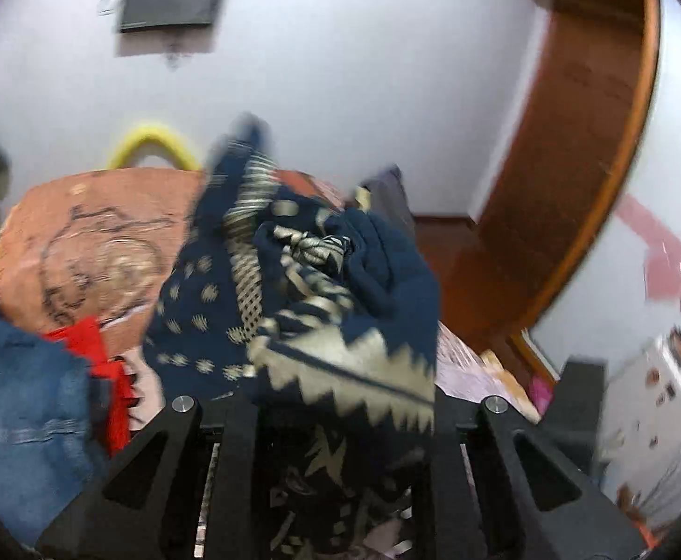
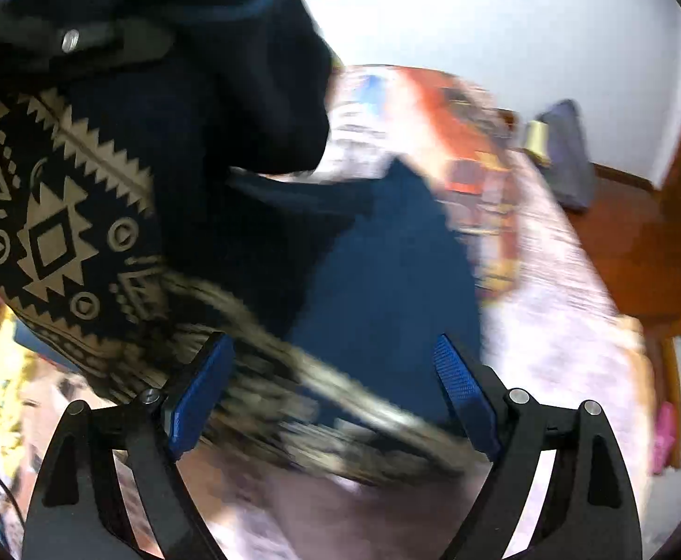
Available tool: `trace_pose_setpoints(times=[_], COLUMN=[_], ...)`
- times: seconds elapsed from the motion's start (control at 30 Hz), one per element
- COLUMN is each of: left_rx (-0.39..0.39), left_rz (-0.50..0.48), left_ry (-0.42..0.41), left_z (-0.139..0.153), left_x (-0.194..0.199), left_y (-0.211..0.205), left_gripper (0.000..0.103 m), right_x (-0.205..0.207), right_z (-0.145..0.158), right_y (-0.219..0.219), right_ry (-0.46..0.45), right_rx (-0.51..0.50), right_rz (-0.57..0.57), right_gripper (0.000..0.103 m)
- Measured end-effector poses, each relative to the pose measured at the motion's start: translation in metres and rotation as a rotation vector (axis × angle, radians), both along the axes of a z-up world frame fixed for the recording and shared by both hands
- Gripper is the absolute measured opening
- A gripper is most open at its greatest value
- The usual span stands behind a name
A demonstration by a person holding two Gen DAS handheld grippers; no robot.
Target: Fold large clothes
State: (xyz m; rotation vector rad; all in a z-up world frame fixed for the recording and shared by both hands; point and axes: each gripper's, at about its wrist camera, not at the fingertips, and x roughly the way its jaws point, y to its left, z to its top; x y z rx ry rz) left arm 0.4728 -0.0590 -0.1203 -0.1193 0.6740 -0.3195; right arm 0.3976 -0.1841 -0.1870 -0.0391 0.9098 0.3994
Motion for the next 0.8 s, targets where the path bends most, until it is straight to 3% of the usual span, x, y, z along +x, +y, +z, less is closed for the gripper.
trace_pose_setpoints(times=[0.13, 0.23, 0.33, 0.4, 0.47, 0.53, 0.7, 0.8], left_rx=[0.046, 0.151, 0.226, 0.262, 0.206, 0.162, 0.092, 0.098], left_rz=[-0.122, -0.172, -0.220, -0.240, -0.279, -0.286, -0.296, -0.281], left_ry=[0.140, 0.247, 0.263, 0.228, 0.250, 0.273, 0.316, 0.325], left_z=[-0.041, -0.088, -0.116, -0.116, -0.112, -0.100, -0.075, -0.065], left_x=[0.007, 0.009, 0.003, -0.004, -0.003, -0.005, -0.031, -0.046], left_y=[-0.047, -0.076, -0.090, -0.095, -0.092, -0.089, -0.077, -0.068], left_gripper=[0.015, 0.015, 0.016, 0.029, 0.056, 0.064, 0.068, 0.071], right_x=[-0.005, -0.010, -0.019, -0.027, -0.030, -0.030, -0.034, -0.034], right_z=[-0.006, -0.012, -0.014, -0.011, -0.006, 0.000, 0.020, 0.033], right_y=[-0.060, -0.093, -0.118, -0.127, -0.131, -0.129, -0.124, -0.116], right_ry=[0.030, 0.058, 0.078, 0.077, 0.071, 0.058, 0.006, -0.033], right_rx=[-0.063, -0.079, -0.074, -0.067, -0.066, -0.069, -0.039, -0.015], right_rz=[-0.105, -0.167, -0.207, -0.217, -0.219, -0.217, -0.195, -0.164], right_gripper=[0.086, 0.086, 0.086, 0.086, 0.086, 0.086, 0.086, 0.086])
